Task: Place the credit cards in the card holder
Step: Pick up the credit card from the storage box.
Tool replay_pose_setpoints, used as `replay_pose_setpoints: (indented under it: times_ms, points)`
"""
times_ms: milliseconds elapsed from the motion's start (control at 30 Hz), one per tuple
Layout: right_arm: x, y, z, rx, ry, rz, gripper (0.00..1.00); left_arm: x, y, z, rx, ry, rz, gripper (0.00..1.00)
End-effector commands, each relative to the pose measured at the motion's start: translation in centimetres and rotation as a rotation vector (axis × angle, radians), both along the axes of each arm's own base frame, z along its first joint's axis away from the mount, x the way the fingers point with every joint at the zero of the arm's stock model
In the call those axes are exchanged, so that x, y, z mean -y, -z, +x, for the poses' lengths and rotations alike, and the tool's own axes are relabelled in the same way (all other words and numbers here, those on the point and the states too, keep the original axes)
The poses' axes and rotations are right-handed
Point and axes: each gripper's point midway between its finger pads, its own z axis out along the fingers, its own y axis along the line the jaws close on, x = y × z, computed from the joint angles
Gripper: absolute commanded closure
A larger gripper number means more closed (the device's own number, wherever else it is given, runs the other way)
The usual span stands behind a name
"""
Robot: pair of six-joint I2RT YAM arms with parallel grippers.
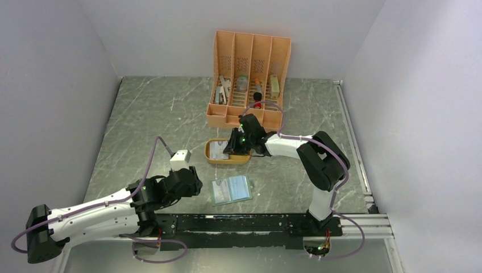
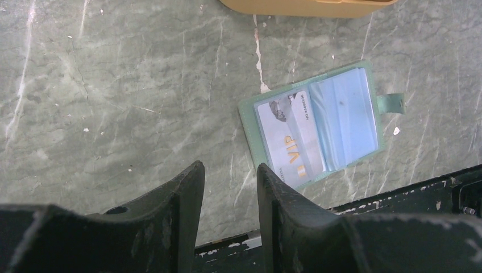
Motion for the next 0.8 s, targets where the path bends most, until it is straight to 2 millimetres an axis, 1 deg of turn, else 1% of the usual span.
replay_pose_setpoints:
  times_ms: [0, 433, 600, 767]
  points:
    - [0.7, -0.4, 0.0, 0.008, 0.011, -0.006, 0.78, 0.1, 0.0, 0.2, 0.012, -0.003, -0.005, 0.56]
    - [1.3, -1.0, -0.2, 0.012, 0.017, 0.002, 0.92, 0.2, 0.0, 0.1, 0.01, 0.001, -0.008, 0.56]
    - [1.5, -1.9, -0.3, 0.019, 0.024, 0.019, 0.96, 0.2, -0.2, 0.2, 0.014, -0.003, -0.009, 0.56]
    - [1.1, -3.7, -0.5, 0.02, 0.028, 0.07, 1.0, 0.2, -0.7, 0.4, 0.026, -0.004, -0.01, 0.56]
